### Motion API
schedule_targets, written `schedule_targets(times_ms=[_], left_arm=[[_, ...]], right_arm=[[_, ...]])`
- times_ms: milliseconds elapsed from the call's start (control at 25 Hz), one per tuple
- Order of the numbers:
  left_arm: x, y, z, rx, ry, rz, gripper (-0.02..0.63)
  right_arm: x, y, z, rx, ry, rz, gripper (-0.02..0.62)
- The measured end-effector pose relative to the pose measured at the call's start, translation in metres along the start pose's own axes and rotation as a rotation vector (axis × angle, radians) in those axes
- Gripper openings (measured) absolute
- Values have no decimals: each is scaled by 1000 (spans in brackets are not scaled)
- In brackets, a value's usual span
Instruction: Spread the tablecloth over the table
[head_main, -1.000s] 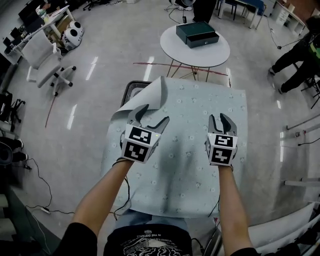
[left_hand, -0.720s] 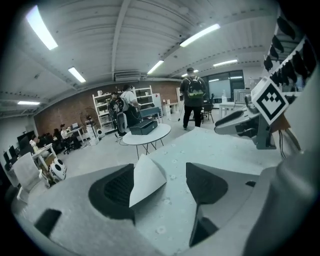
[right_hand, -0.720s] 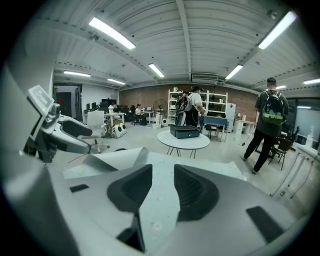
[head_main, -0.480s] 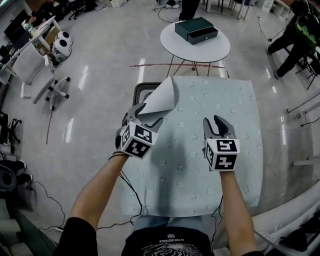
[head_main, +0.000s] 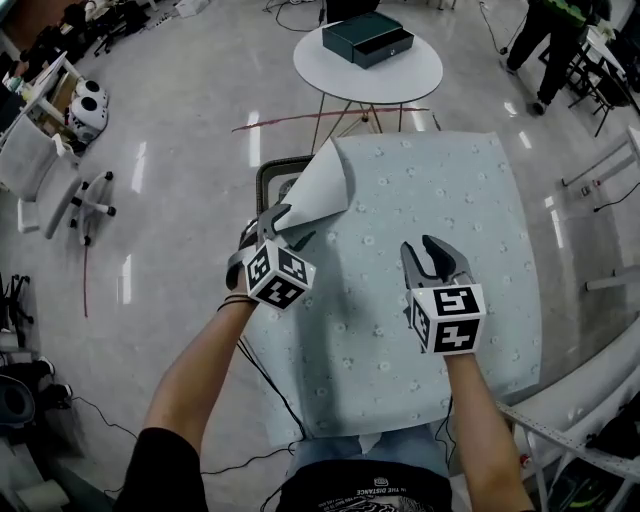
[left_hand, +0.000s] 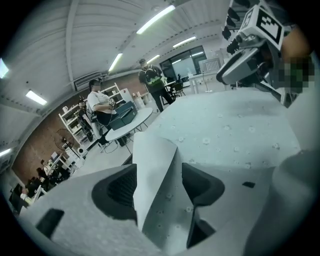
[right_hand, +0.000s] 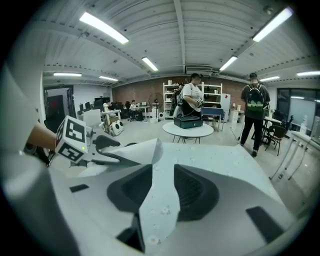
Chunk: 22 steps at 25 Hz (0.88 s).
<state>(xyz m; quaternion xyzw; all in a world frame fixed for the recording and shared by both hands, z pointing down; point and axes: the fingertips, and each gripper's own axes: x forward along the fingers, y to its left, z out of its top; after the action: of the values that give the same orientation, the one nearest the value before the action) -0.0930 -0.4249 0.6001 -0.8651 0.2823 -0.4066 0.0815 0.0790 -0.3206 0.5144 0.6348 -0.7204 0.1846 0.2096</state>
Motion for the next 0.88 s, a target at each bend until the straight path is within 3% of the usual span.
schedule_targets(times_ms=[280, 480, 640, 880], left_arm=[[18, 11, -13, 96, 10, 64, 205], [19, 22, -16, 89, -35, 115, 160], [13, 35, -18, 17, -68, 143, 121], [5, 62, -23, -216, -117, 135, 79]], right_arm=[[13, 8, -12, 18, 64, -2, 140], [26, 16, -26, 19, 100, 5, 138], [31, 22, -34, 24, 117, 14, 138], [39, 32, -33, 19, 124, 30, 137]])
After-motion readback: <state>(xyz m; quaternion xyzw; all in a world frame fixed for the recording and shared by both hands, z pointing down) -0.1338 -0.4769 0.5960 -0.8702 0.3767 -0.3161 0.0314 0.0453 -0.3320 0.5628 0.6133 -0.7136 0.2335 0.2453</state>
